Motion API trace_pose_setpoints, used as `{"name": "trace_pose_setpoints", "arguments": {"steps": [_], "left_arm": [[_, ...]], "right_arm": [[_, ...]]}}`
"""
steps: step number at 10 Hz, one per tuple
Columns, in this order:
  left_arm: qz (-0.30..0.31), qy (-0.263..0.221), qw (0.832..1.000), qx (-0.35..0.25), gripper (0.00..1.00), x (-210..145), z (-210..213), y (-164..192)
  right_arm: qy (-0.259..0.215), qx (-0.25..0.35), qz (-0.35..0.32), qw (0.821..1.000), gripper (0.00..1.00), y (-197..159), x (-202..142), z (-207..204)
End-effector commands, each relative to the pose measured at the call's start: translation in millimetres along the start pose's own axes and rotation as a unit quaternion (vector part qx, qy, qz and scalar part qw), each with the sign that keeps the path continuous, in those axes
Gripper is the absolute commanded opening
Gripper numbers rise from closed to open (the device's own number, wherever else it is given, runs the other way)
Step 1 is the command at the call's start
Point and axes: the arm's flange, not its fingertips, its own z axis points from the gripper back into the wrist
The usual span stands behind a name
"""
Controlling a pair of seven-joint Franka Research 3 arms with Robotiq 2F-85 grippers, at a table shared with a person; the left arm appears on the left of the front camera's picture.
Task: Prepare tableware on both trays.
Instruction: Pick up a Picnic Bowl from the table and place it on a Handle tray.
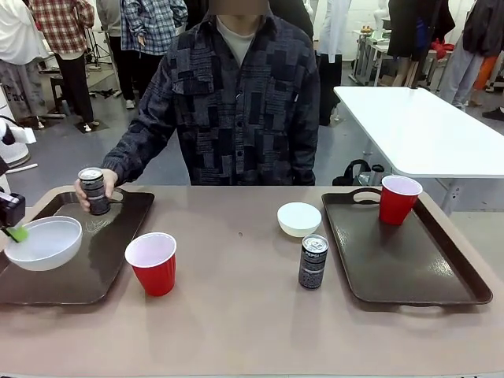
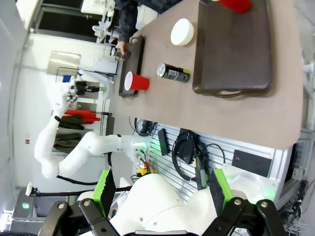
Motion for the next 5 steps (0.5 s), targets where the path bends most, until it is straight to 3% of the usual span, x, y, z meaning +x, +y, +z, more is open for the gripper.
{"name": "trace_pose_setpoints", "arguments": {"steps": [1,5], "left_arm": [[0.006,0.001,1.000,0.004,0.00,-22.5,-29.0,0.8],[0.001,-0.020,1.000,0.019,0.00,-3.5,-37.2,4.0]], "right_arm": [[-0.007,0.013,0.009,1.000,1.00,1.8,0.3,2.3],[-0.007,0.013,0.009,1.000,1.00,1.8,0.3,2.3]]}}
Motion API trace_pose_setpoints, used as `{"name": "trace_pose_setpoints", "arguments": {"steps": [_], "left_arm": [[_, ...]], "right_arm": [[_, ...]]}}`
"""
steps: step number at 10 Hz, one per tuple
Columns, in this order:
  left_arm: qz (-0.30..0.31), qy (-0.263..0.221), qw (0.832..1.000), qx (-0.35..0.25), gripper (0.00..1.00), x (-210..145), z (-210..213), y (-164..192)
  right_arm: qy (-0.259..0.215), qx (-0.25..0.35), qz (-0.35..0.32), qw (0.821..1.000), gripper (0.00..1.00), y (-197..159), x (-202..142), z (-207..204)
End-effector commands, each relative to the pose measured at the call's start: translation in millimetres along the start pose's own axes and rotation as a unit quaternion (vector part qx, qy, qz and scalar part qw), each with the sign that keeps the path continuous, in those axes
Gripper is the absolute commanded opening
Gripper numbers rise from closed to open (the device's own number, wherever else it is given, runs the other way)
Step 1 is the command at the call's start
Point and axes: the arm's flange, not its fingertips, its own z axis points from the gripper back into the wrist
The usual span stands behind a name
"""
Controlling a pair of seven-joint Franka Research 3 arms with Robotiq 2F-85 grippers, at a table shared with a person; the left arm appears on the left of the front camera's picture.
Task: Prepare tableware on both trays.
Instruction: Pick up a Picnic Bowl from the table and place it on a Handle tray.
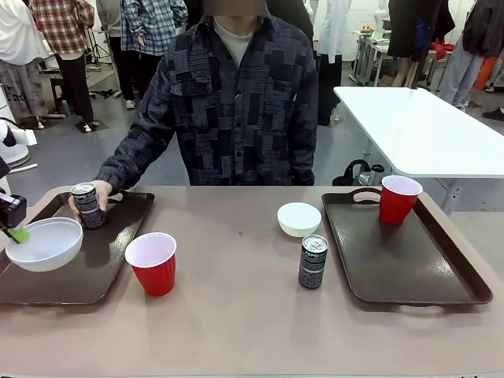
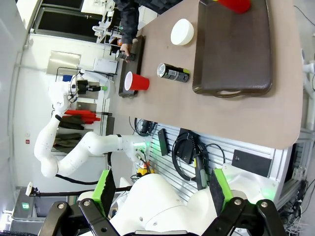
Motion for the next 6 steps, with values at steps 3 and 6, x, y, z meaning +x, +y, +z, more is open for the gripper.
{"name": "trace_pose_setpoints", "arguments": {"steps": [3,6], "left_arm": [[-0.035,-0.038,0.999,0.010,0.00,18.1,-81.8,11.4],[-0.022,-0.032,0.999,0.014,0.00,35.1,-116.3,22.4]], "right_arm": [[-0.007,0.013,0.009,1.000,1.00,1.8,0.4,2.2],[-0.007,0.013,0.009,1.000,1.00,1.8,0.4,2.2]]}}
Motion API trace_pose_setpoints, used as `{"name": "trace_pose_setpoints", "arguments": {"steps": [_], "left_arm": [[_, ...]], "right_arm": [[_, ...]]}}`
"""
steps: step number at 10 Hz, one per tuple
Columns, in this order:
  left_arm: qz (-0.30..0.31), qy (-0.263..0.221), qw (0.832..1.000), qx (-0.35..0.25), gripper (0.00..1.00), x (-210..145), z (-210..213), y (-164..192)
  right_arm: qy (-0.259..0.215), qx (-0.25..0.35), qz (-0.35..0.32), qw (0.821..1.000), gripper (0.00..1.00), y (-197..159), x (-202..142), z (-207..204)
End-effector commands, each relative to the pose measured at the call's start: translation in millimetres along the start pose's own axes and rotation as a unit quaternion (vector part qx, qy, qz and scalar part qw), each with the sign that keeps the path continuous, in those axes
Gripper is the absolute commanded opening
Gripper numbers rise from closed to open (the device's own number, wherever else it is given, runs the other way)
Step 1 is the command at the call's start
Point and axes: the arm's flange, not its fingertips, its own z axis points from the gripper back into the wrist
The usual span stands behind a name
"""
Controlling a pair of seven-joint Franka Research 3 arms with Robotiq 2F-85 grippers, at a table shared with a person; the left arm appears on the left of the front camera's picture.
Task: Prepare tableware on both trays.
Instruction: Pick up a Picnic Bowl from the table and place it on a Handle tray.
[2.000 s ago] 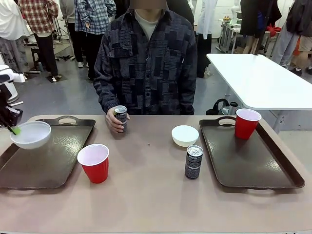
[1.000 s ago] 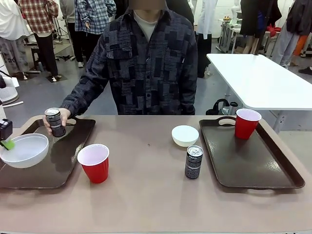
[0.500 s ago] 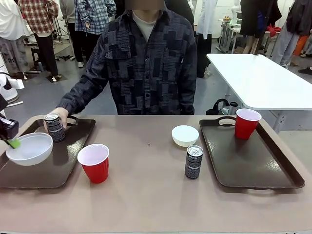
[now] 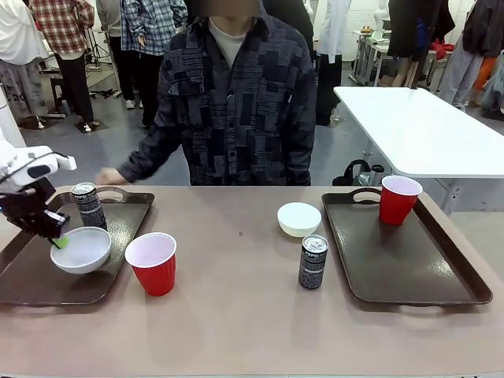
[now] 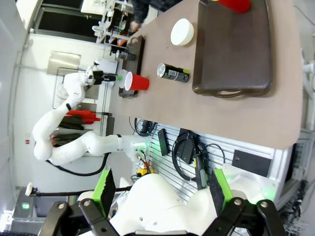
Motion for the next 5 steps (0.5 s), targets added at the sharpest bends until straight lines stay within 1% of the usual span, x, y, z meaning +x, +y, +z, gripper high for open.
{"name": "trace_pose_setpoints", "arguments": {"steps": [1,3,4,5], "left_arm": [[0.002,-0.008,1.000,-0.006,0.00,-14.6,-18.0,4.3],[0.012,-0.005,1.000,0.000,0.00,-12.1,-22.0,6.2],[0.021,0.000,1.000,-0.001,0.14,-11.0,-18.9,5.8],[0.024,0.004,1.000,-0.002,0.64,-10.6,-18.9,6.7]], "right_arm": [[-0.007,0.013,0.009,1.000,1.00,1.8,0.6,2.1],[-0.007,0.013,0.009,1.000,1.00,1.8,0.6,2.1],[-0.007,0.013,0.009,1.000,1.00,1.8,0.6,2.1],[-0.007,0.013,0.009,1.000,1.00,1.8,0.6,2.1]]}}
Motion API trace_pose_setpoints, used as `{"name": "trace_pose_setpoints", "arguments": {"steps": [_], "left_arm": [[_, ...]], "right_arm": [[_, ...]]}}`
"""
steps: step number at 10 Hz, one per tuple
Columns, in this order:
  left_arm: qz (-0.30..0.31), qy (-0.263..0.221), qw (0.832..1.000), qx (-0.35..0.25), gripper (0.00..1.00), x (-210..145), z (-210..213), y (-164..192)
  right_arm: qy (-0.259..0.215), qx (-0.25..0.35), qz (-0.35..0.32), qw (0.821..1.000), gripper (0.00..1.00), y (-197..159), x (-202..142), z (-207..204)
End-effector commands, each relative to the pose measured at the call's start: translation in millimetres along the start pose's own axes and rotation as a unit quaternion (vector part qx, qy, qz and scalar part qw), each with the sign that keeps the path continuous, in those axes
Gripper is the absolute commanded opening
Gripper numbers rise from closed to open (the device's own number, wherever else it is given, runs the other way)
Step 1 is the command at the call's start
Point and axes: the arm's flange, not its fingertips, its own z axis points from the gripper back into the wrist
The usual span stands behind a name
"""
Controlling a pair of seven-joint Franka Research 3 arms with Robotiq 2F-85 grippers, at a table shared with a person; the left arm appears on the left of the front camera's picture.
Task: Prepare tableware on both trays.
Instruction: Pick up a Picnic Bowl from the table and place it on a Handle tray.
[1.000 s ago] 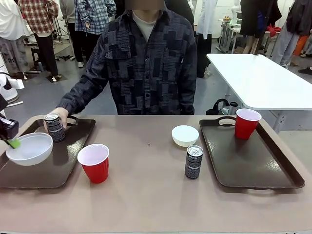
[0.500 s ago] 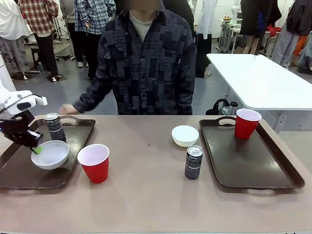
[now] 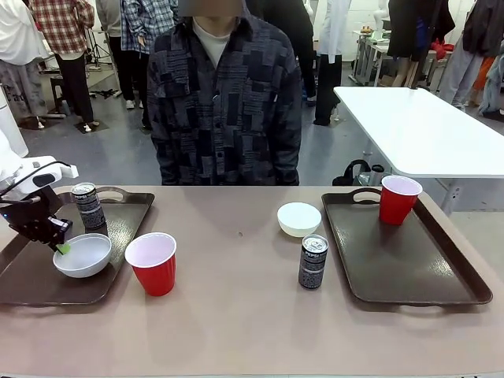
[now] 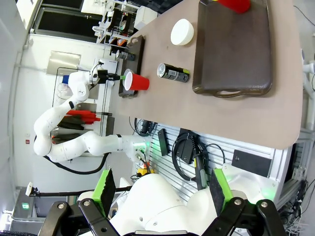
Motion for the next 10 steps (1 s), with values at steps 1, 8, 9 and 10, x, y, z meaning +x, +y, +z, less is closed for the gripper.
{"name": "trace_pose_setpoints", "arguments": {"steps": [1,8,9,10], "left_arm": [[0.017,0.004,1.000,-0.006,0.74,-12.4,-0.6,-2.7],[0.014,0.042,0.998,-0.045,0.83,-13.7,30.7,-13.6],[0.005,0.041,0.998,-0.051,0.95,-15.0,42.6,-18.8],[-0.007,0.040,0.998,-0.045,0.95,-15.6,53.7,-24.1]], "right_arm": [[-0.007,0.013,0.009,1.000,1.00,1.8,0.6,2.1],[-0.007,0.013,0.009,1.000,1.00,1.8,0.6,2.1],[-0.007,0.013,0.009,1.000,1.00,1.8,0.6,2.1],[-0.007,0.013,0.009,1.000,1.00,1.8,0.6,2.1]]}}
